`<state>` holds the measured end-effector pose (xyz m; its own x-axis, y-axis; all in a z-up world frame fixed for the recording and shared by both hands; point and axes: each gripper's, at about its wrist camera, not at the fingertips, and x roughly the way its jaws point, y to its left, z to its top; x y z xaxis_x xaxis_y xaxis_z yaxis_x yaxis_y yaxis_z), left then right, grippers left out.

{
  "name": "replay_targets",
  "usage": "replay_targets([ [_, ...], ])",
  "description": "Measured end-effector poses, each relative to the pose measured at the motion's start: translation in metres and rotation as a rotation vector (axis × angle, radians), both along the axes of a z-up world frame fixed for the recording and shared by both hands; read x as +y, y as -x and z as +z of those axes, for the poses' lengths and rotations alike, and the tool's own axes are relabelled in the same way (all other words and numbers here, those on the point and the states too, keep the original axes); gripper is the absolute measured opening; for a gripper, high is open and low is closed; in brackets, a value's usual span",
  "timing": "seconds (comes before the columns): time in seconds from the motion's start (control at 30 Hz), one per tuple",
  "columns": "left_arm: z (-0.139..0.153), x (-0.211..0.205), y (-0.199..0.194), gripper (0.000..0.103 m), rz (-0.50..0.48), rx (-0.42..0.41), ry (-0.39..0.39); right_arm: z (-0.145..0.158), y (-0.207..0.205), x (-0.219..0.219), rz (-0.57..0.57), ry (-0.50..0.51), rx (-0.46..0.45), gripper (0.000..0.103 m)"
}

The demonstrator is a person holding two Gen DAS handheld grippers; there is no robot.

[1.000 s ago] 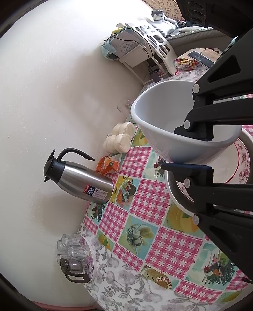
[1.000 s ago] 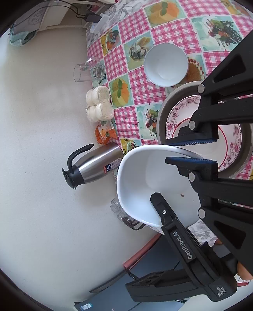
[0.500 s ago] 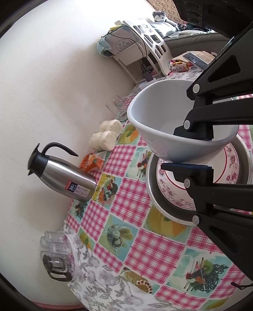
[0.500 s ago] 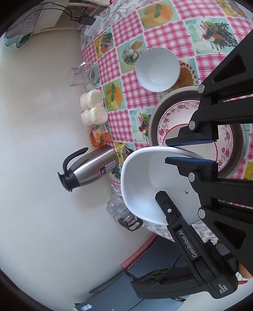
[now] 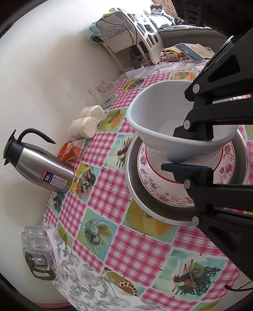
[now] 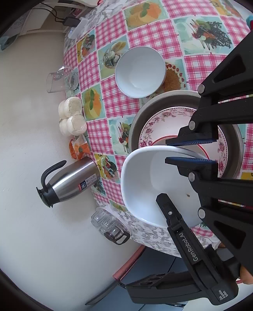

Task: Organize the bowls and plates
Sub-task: 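Lower the white square bowl into the red-rimmed bowl in the basin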

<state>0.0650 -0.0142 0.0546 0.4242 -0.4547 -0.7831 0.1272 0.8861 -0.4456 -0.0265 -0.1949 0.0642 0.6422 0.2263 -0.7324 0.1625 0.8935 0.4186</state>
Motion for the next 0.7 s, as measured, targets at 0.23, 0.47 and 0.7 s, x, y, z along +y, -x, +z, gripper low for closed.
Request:
replay_targets([
  [0.23, -0.004, -0.002, -0.002, 0.017, -0.007, 0.016, -0.008, -0.012, -0.005, -0.002, -0.006, -0.019, 0.038, 0.012],
  [0.47, -0.005, -0.001, -0.003, 0.018, 0.004, 0.015, -0.032, -0.018, -0.007, -0.006, -0.023, -0.027, 0.057, 0.012],
  [0.7, -0.003, 0.001, -0.003, 0.018, 0.01, 0.009, -0.011, -0.019, -0.007, -0.007, -0.024, -0.034, 0.055, 0.012],
])
